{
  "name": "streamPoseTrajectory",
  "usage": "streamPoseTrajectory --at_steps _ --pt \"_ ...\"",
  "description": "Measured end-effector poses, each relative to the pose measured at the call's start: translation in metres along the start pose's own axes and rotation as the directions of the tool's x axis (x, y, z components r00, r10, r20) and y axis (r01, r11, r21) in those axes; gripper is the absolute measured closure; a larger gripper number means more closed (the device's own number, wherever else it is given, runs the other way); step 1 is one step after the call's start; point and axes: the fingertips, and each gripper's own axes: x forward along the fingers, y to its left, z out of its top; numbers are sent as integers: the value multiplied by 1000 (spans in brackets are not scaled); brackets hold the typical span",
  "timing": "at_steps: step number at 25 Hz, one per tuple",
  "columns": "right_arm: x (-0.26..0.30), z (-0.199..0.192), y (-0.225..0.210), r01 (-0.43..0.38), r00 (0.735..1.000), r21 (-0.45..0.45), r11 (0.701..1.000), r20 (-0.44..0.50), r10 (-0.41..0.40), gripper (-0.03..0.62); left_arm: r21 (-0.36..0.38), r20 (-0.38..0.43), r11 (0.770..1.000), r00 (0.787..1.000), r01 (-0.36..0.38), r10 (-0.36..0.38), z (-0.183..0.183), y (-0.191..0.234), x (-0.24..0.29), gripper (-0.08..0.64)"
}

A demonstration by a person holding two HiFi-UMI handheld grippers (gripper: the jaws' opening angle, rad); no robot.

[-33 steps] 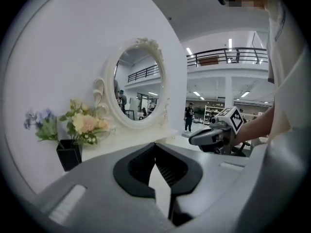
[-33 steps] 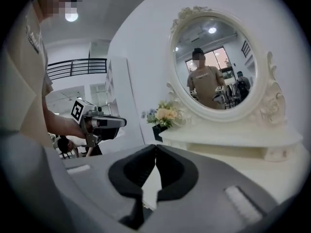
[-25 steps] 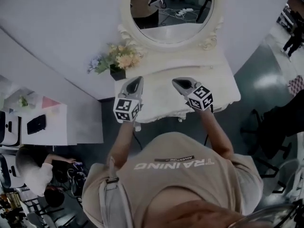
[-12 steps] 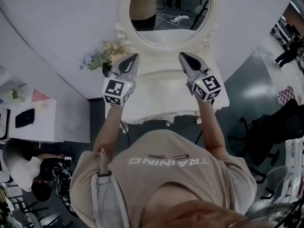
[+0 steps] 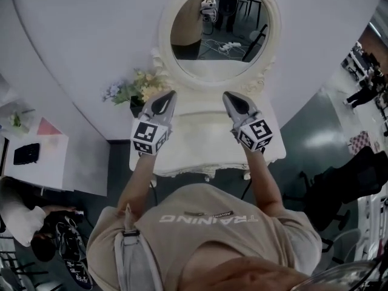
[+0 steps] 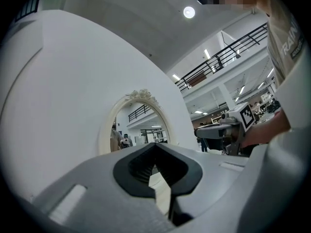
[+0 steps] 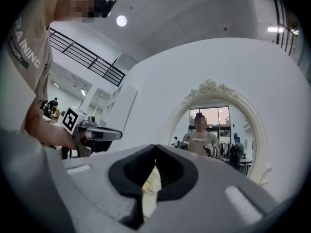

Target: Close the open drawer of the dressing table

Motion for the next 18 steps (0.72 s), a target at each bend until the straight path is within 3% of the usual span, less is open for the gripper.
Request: streamPoseTrajectory --at_steps 3,18 --pt "8 -5 5 -27 1000 -4 1000 -5 27 588 6 -22 1000 1000 4 -4 -8 -1 -8 560" --pt "25 -20 6 -4 1000 49 999 -4 4 588 -31 -60 1000 998 2 -4 -37 24 -9 560"
